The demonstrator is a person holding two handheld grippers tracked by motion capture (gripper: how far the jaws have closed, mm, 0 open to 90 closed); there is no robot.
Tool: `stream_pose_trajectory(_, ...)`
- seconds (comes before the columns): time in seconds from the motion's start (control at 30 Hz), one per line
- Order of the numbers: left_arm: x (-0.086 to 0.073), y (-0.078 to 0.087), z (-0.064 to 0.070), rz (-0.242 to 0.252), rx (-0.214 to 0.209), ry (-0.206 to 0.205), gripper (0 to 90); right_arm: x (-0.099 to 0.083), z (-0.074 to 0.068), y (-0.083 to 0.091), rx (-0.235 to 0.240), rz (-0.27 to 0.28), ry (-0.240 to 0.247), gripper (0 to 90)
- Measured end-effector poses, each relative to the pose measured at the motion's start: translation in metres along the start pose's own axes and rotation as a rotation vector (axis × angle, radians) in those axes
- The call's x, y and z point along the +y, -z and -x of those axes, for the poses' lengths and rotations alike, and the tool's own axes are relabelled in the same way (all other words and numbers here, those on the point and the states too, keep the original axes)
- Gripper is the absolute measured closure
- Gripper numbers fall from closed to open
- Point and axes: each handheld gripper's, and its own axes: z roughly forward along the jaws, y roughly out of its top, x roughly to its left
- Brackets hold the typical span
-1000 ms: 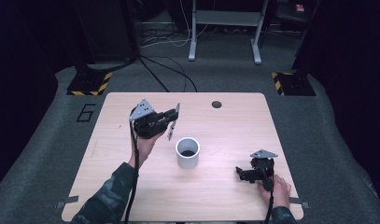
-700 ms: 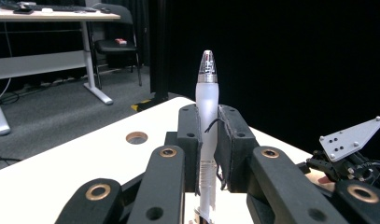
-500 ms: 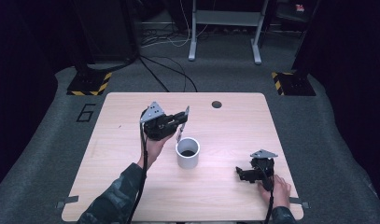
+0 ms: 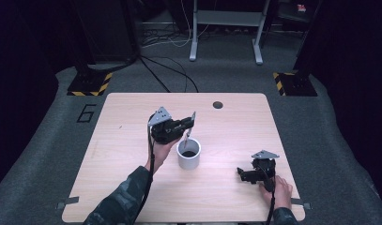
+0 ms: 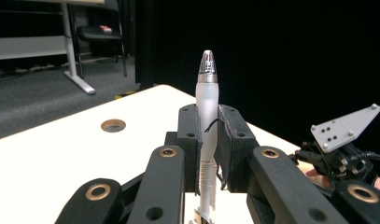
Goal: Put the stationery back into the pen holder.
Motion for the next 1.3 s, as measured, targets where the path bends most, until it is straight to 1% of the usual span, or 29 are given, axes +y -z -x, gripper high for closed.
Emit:
stream_pose_trajectory(0.07, -0.002, -0.001, 0.0, -0.003, -0.001, -0.002, 80.4, 0.0, 0.0, 0.0, 0.001, -0.002, -0.004, 0.0)
stream_pose_trajectory(0.1, -0.006, -0.002, 0.001, -0.014, -0.006, 0.006, 80.4, 0.0, 0.0, 0.0, 0.0, -0.002, 0.005, 0.0)
stream_pose_trajectory(0.17, -0.011, -0.005, -0.001, -0.03, -0.006, 0.013, 80.4, 0.0, 0.0, 0.0, 0.0, -0.002, 0.002, 0.0)
stream_pose_trajectory(0.2, -0.013, -0.006, -0.001, -0.025, -0.006, 0.02, 80.4, 0.0, 0.001, 0.0, 0.0, -0.001, 0.009, 0.0)
stream_pose_trajectory(0.23, -0.015, -0.006, -0.002, -0.037, -0.005, 0.019, 80.4, 0.0, 0.0, 0.0, 0.001, -0.004, -0.001, 0.0)
stream_pose_trajectory(0.27, -0.017, -0.006, -0.003, -0.041, -0.009, 0.018, 80.3, 0.0, 0.0, 0.0, 0.0, -0.004, 0.002, 0.0)
stream_pose_trajectory(0.33, -0.02, -0.007, -0.003, -0.045, -0.009, 0.034, 80.3, 0.0, 0.0, 0.0, 0.0, -0.003, -0.001, 0.0)
stream_pose_trajectory(0.37, -0.023, -0.008, -0.003, -0.053, -0.006, 0.026, 80.4, 0.0, 0.001, 0.0, -0.001, 0.002, 0.006, 0.0)
stream_pose_trajectory(0.43, -0.024, -0.008, -0.003, -0.06, -0.005, 0.024, 80.3, 0.0, 0.0, 0.0, 0.001, 0.0, 0.002, 0.0)
stream_pose_trajectory(0.5, -0.03, -0.009, -0.003, -0.078, -0.005, 0.029, 80.3, 0.0, 0.0, 0.0, -0.002, 0.001, 0.001, 0.0)
stream_pose_trajectory(0.53, -0.033, -0.009, -0.003, -0.091, -0.004, 0.022, 80.3, 0.0, 0.0, 0.0, 0.001, -0.002, 0.004, 0.0)
stream_pose_trajectory(0.57, -0.034, -0.01, -0.002, -0.101, -0.001, 0.033, 80.3, 0.0, 0.0, 0.0, 0.001, -0.004, 0.004, 0.0)
stream_pose_trajectory(0.63, -0.035, -0.01, -0.003, -0.108, -0.002, 0.024, 80.3, 0.0, 0.0, 0.0, 0.001, -0.003, 0.002, 0.0)
stream_pose_trajectory(0.7, -0.04, -0.011, -0.003, -0.133, 0.0, 0.018, 80.3, 0.0, 0.0, 0.0, 0.001, -0.001, 0.004, 0.0)
stream_pose_trajectory(0.73, -0.041, -0.012, -0.003, -0.142, 0.0, 0.024, 80.3, 0.0, 0.0, 0.0, 0.0, 0.0, 0.0, 0.0)
stream_pose_trajectory(0.77, -0.041, -0.012, -0.003, -0.142, 0.0, 0.024, 80.2, 0.0, 0.0, 0.0, -0.001, 0.0, 0.006, 0.0)
stream_pose_trajectory(0.8, -0.044, -0.014, -0.003, -0.163, -0.007, 0.029, 80.1, 0.0, 0.0, 0.0, 0.0, -0.003, 0.005, 0.0)
stream_pose_trajectory(0.83, -0.045, -0.014, -0.003, -0.167, -0.004, 0.03, 80.0, 0.0, 0.001, 0.0, 0.0, -0.003, 0.005, 0.0)
stream_pose_trajectory(0.9, -0.048, -0.014, -0.002, -0.197, -0.005, 0.002, 79.9, 0.0, 0.0, 0.0, -0.001, 0.005, 0.001, 0.0)
stream_pose_trajectory(0.93, -0.049, -0.015, -0.002, -0.207, -0.001, -0.01, 79.9, 0.0, 0.0, 0.0, 0.001, -0.003, 0.0, 0.0)
stream_pose_trajectory(0.97, -0.05, -0.015, -0.001, -0.21, 0.005, -0.01, 79.8, 0.0, 0.001, 0.0, 0.002, 0.001, 0.005, 0.0)
stream_pose_trajectory(1.0, -0.05, -0.015, -0.001, -0.22, 0.002, -0.017, 79.8, 0.0, 0.001, 0.0, 0.002, 0.003, 0.008, 0.0)
stream_pose_trajectory(1.03, -0.051, -0.015, 0.0, -0.219, 0.011, -0.022, 79.8, 0.0, 0.0, 0.0, 0.002, 0.001, 0.002, 0.0)
stream_pose_trajectory(1.1, -0.051, -0.016, 0.002, -0.248, 0.017, -0.039, 79.6, 0.0, 0.001, 0.0, 0.002, 0.002, 0.006, 0.0)
stream_pose_trajectory(1.17, -0.052, -0.017, 0.003, -0.265, 0.021, -0.044, 78.9, 0.0, 0.001, 0.0, 0.003, 0.003, 0.011, 0.0)
stream_pose_trajectory(1.2, -0.052, -0.017, 0.003, -0.273, 0.02, -0.042, 76.3, 0.0, 0.001, 0.0, 0.003, 0.003, 0.011, 0.0)
stream_pose_trajectory(1.23, -0.052, -0.018, 0.004, -0.281, 0.029, -0.037, 71.8, 0.0, 0.001, 0.0, 0.003, 0.003, 0.01, 0.0)
stream_pose_trajectory(1.27, -0.051, -0.017, 0.003, -0.3, 0.026, -0.051, 65.0, 0.0, 0.002, 0.0, 0.005, 0.005, 0.025, 0.0)
stream_pose_trajectory(1.3, -0.05, -0.017, 0.004, -0.304, 0.033, -0.043, 58.9, 0.0, 0.002, 0.0, 0.006, 0.005, 0.022, 0.0)
